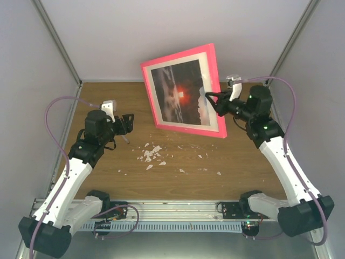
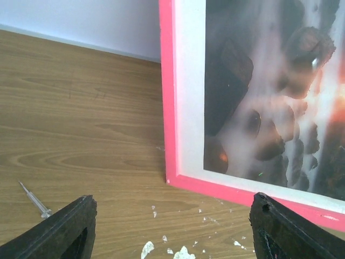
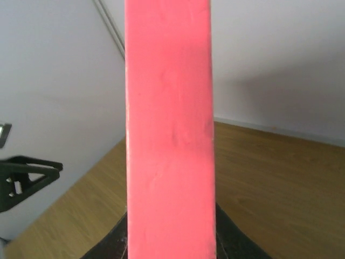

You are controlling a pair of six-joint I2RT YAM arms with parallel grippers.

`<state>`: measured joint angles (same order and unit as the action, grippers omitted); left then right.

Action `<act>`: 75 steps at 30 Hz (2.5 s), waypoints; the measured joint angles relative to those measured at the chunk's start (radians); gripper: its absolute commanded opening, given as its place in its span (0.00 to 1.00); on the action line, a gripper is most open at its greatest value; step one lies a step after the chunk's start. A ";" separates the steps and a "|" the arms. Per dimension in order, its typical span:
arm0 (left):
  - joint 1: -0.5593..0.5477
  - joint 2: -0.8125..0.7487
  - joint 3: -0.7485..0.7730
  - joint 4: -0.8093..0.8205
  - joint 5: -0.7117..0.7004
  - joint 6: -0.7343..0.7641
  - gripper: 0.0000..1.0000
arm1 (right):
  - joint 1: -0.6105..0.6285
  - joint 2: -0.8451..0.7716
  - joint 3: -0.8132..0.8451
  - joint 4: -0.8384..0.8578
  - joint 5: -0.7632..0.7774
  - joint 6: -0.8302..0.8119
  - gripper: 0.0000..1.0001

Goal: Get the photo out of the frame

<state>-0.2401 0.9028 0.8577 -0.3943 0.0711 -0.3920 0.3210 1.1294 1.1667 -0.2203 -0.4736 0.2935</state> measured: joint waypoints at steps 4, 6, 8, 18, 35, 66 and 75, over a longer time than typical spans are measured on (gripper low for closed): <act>0.001 -0.003 -0.004 0.003 0.014 0.000 0.78 | -0.142 0.005 -0.080 0.091 -0.174 0.139 0.00; 0.001 -0.003 -0.010 0.003 0.023 -0.001 0.78 | -0.204 0.018 -0.133 0.153 -0.255 0.217 0.01; 0.001 -0.003 -0.015 0.003 0.031 -0.001 0.78 | -0.243 0.035 -0.167 0.193 -0.311 0.277 0.01; 0.006 0.033 -0.033 0.010 0.077 0.000 0.78 | -0.357 0.126 -0.237 0.235 -0.521 0.395 0.01; 0.006 0.159 -0.108 0.055 0.152 -0.026 0.77 | -0.460 0.572 -0.144 0.004 -0.767 0.193 0.01; -0.107 0.423 -0.169 0.179 0.209 -0.065 0.75 | -0.626 0.912 0.095 -0.364 -0.335 -0.172 0.55; -0.109 0.539 -0.029 0.180 0.130 -0.050 0.80 | -0.621 0.756 0.051 -0.331 -0.091 -0.113 0.72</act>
<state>-0.3489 1.4422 0.8291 -0.2138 0.2016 -0.4416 -0.3004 1.8858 1.2182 -0.5514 -0.5644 0.1806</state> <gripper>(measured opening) 0.791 0.690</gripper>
